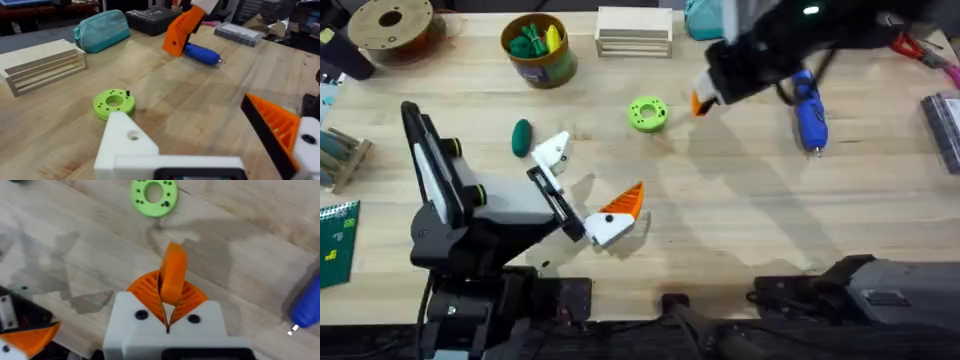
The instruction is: Pick up the gripper from the table and insert it into the empty holder that is missing its gripper. Then pick up a screw, insert it into the mounting hole, and use the screwdriver to tighten it. Finally, clean up the table by picking up the vegetable and placing it into the bucket.
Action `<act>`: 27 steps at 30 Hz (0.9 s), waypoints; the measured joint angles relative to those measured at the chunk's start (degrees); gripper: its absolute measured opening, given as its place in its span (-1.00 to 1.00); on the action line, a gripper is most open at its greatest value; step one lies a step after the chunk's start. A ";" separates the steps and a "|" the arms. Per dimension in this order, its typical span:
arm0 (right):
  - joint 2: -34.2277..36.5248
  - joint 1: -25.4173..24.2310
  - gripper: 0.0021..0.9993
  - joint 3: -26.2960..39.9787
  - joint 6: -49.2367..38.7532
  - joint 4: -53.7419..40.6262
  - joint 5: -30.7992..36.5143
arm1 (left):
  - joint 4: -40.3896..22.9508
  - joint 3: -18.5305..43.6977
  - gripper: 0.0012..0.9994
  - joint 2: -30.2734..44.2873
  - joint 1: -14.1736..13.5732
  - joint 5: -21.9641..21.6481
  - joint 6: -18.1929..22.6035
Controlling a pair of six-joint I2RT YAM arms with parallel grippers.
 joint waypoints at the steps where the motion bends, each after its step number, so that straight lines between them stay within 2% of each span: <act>1: -1.07 0.00 -0.99 0.00 0.03 -0.74 -0.48 | 0.00 0.00 0.97 -0.01 0.00 0.00 0.00; 4: -4.46 0.00 -0.99 -1.81 0.31 0.98 -3.14 | 0.00 0.00 0.97 -0.01 0.00 0.00 0.00; 7: -7.85 -0.19 -0.99 -7.30 0.45 6.07 -7.29 | 0.00 0.00 0.97 0.00 0.00 0.00 0.00; 9: -9.30 -0.80 -0.99 -11.36 0.33 9.66 -11.88 | 0.00 0.00 0.97 0.01 0.00 0.00 0.00; 12: -9.44 -2.87 -0.99 -15.64 -2.17 13.04 -22.76 | 0.00 0.00 0.97 -0.01 0.00 0.00 0.00; 19: -4.34 -7.75 -0.99 -17.16 -12.14 14.30 -49.65 | 0.00 0.00 0.97 0.00 0.00 0.00 0.00; 27: 5.21 -8.02 -0.99 -17.18 -17.62 19.17 -70.94 | 0.00 0.00 0.97 0.01 0.00 0.00 0.00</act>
